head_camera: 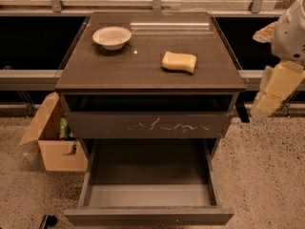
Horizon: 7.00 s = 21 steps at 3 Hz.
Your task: Place sponge into middle drawer
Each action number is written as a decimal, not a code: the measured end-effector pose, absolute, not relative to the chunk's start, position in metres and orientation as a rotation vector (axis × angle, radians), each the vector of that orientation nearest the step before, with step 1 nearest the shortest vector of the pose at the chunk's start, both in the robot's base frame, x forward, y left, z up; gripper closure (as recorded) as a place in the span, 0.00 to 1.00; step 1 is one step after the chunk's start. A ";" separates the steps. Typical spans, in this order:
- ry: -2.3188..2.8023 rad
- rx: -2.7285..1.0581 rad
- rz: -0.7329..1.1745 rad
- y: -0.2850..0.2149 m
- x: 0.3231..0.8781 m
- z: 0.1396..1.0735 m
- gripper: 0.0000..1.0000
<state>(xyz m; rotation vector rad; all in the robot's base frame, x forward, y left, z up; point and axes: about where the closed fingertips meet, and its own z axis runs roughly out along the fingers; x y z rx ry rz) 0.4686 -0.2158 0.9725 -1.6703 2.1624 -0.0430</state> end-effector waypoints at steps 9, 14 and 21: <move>1.957 -1.092 0.409 -0.130 0.692 0.869 0.00; 1.858 -1.045 0.551 -0.120 0.704 0.867 0.94; 1.863 -1.241 0.577 -0.153 0.504 0.812 1.00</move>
Offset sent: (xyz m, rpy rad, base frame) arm 0.1298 0.0272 -0.0058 0.3584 -0.1872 -0.0912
